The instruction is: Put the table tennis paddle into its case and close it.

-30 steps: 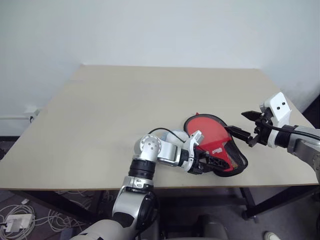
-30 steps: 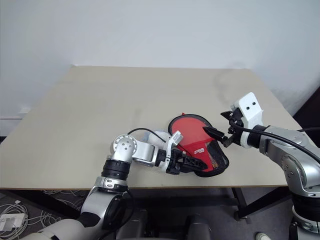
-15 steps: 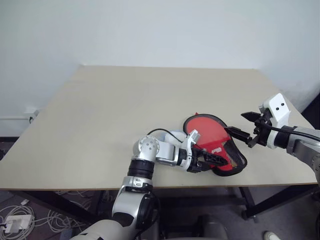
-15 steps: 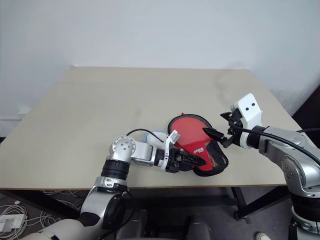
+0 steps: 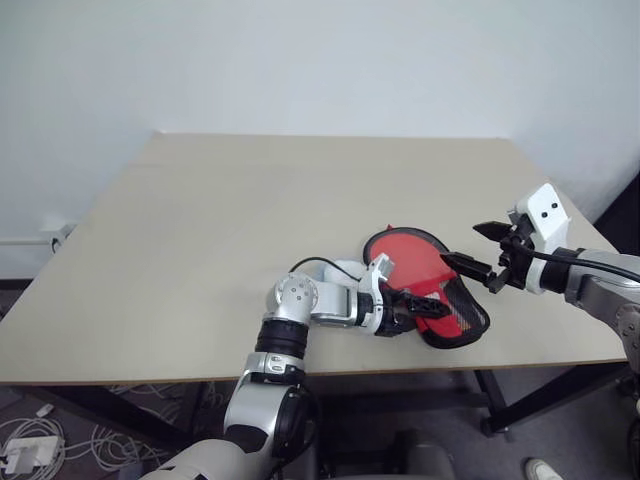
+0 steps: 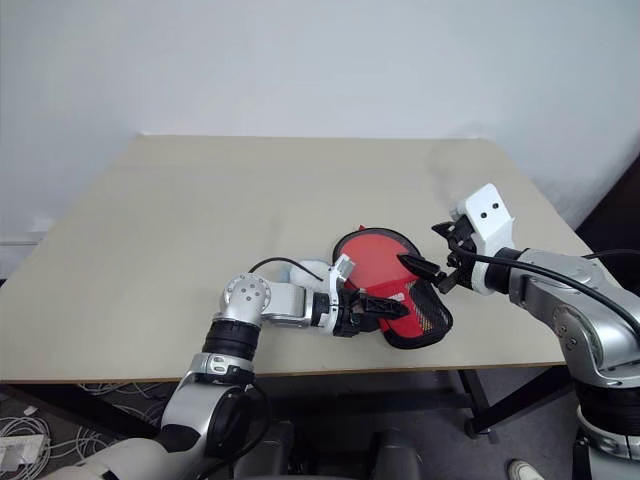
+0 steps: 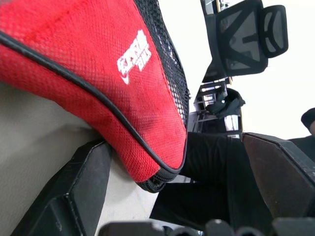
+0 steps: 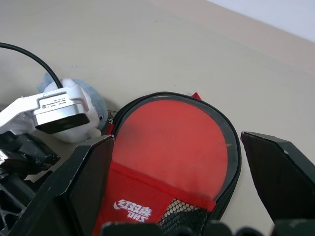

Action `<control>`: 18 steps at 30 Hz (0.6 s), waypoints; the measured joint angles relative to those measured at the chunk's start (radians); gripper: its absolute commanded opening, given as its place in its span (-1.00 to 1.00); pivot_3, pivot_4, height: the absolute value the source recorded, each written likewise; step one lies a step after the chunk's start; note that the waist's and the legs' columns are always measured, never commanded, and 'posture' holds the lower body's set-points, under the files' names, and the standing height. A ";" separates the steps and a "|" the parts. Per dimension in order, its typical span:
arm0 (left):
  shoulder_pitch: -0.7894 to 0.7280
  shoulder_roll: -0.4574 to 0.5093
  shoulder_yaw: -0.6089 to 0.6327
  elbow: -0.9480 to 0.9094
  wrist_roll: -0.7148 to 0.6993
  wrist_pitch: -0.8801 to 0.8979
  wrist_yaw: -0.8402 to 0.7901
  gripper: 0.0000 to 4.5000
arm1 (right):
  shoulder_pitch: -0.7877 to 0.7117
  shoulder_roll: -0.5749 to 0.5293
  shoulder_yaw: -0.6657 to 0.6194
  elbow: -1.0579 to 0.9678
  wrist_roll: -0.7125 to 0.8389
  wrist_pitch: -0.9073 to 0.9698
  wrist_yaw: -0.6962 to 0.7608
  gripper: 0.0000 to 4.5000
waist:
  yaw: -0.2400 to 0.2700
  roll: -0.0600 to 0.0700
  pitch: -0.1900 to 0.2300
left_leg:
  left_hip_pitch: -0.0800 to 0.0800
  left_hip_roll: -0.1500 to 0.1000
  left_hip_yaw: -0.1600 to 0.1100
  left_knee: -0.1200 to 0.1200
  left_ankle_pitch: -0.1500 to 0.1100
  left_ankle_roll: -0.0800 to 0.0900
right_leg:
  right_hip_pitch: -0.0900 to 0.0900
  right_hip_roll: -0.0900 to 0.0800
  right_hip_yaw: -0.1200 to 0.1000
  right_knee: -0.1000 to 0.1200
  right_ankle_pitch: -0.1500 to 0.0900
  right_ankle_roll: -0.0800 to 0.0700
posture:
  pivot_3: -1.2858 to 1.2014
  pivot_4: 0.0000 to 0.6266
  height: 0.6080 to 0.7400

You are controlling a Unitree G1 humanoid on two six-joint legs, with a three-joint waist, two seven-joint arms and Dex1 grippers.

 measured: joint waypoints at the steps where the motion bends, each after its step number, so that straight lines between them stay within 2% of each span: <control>1: 0.000 0.000 0.000 0.006 0.000 -0.006 0.010 0.59 | -0.001 0.000 0.001 0.002 -0.001 -0.001 0.005 1.00 | 0.000 0.000 0.000 | 0.000 0.000 0.000 -0.001 0.000 0.000 | 0.000 0.000 0.000 -0.001 0.000 0.000 | 0.03 -1.00 -0.30; 8: 0.000 0.000 -0.014 0.022 0.015 -0.037 0.094 -0.62 | -0.038 0.000 0.031 0.013 -0.009 -0.011 0.041 1.00 | -0.001 0.000 0.000 | 0.001 0.000 0.000 -0.002 0.000 0.000 | 0.000 0.000 0.000 -0.002 0.000 0.000 | 0.03 -1.00 -0.30; 10: 0.000 0.000 -0.017 0.016 0.014 -0.041 0.106 -0.90 | -0.042 0.000 0.034 0.020 -0.009 -0.011 0.044 1.00 | -0.002 0.000 0.000 | 0.002 0.000 0.001 -0.003 0.000 0.000 | 0.000 0.000 0.000 -0.002 0.000 0.000 | 0.03 -1.00 -0.30; 11: 0.000 0.000 -0.018 0.011 0.012 -0.041 0.108 -0.99 | -0.043 0.000 0.035 0.022 -0.009 -0.011 0.045 1.00 | -0.003 0.001 0.000 | 0.004 0.000 0.001 -0.004 0.000 0.000 | 0.002 -0.001 0.000 -0.003 0.000 0.000 | 0.03 -1.00 -0.30; 14: 0.000 0.000 -0.022 0.011 0.013 -0.042 0.123 -0.99 | -0.043 0.000 0.036 0.023 -0.009 -0.011 0.046 1.00 | -0.003 0.005 -0.003 | 0.009 0.000 0.000 -0.012 0.000 0.000 | 0.006 0.001 -0.002 -0.012 0.000 0.000 | 0.03 -1.00 -0.30; 18: 0.000 0.001 -0.053 0.006 0.021 -0.032 0.112 -0.99 | -0.044 0.002 0.038 0.022 -0.009 -0.011 0.044 1.00 | -0.003 0.004 -0.002 | 0.017 0.000 0.001 -0.014 0.000 0.000 | 0.013 0.001 -0.002 -0.014 0.000 0.000 | 0.03 -1.00 -0.30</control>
